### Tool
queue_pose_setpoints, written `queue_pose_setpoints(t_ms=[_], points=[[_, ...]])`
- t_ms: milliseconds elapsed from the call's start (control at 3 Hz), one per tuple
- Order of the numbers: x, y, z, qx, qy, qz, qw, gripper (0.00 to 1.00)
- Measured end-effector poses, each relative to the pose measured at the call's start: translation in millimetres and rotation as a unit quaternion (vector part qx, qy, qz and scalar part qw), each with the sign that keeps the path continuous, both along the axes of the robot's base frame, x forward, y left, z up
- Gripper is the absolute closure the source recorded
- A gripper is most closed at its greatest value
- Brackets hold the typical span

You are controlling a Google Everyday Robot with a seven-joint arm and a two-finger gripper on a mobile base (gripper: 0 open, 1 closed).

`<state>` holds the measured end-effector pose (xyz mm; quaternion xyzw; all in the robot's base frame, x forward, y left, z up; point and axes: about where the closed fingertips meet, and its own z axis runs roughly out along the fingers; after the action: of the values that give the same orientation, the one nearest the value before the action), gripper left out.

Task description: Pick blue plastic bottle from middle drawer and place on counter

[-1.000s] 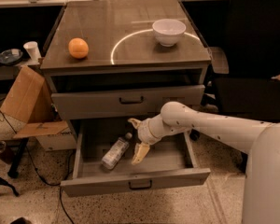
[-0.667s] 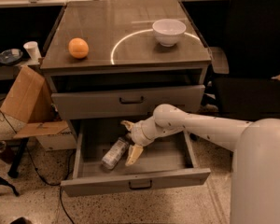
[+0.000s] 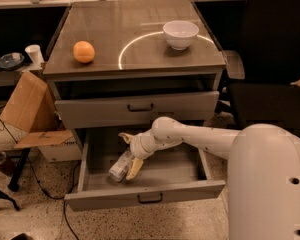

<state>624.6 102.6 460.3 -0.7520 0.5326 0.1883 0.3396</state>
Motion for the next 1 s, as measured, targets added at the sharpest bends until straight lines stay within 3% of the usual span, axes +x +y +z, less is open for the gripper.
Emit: queue_pose_setpoints(t_ms=[667,1000], points=[[12.8,21.1,-16.6,-0.046,-0.055,-0.001,0.9974,0.0],[22.3,35.5,-29.0,-0.081,-0.065,0.006,0.9946,0.0]])
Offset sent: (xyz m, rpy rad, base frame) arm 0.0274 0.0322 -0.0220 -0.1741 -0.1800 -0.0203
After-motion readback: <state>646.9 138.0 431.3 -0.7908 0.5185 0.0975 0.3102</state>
